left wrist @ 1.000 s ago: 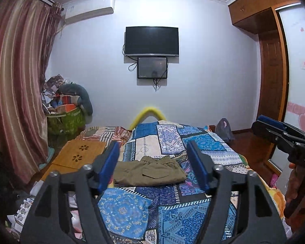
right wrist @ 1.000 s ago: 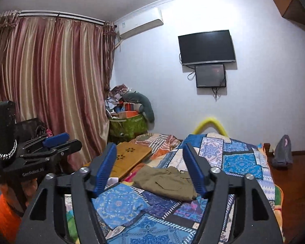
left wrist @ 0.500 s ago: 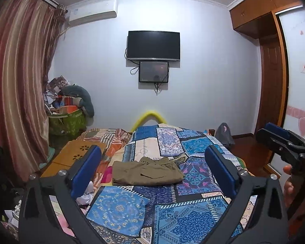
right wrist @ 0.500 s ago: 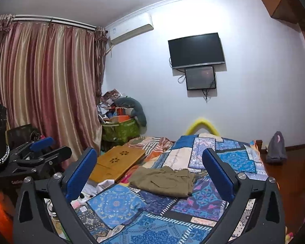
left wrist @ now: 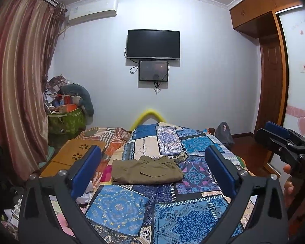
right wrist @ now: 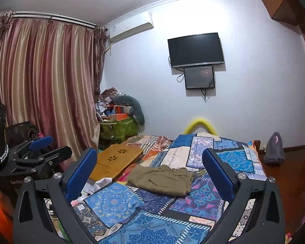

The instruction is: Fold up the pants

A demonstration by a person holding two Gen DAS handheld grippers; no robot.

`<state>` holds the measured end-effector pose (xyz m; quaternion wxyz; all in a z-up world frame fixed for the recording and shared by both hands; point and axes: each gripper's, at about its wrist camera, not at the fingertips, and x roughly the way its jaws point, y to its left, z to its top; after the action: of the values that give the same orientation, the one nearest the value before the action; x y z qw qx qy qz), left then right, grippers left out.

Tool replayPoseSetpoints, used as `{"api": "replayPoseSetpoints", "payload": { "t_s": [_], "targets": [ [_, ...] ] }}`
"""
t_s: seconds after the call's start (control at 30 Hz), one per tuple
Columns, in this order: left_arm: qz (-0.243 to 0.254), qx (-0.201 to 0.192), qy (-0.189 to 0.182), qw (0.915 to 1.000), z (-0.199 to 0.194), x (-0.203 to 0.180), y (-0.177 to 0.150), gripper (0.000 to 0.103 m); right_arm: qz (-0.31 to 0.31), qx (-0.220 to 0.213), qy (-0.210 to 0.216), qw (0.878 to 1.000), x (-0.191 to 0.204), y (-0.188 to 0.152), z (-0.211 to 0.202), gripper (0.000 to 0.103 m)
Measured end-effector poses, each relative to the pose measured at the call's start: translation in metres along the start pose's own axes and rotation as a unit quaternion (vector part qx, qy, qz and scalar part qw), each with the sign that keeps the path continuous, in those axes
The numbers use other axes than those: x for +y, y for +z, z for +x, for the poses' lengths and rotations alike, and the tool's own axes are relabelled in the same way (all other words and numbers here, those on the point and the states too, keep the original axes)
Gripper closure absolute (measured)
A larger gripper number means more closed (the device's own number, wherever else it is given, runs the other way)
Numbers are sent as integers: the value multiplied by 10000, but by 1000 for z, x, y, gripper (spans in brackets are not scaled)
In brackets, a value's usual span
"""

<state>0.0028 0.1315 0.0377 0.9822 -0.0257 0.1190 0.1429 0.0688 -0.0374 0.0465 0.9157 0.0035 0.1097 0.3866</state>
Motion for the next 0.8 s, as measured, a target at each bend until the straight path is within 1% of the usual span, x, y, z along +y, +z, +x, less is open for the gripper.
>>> {"api": "replayPoseSetpoints", "payload": {
  "t_s": [0.8],
  "targets": [
    [0,105,-46,9999,6,-3,-5,0,33,60,-74,9999,-4,1,-3,0]
  ]
}}
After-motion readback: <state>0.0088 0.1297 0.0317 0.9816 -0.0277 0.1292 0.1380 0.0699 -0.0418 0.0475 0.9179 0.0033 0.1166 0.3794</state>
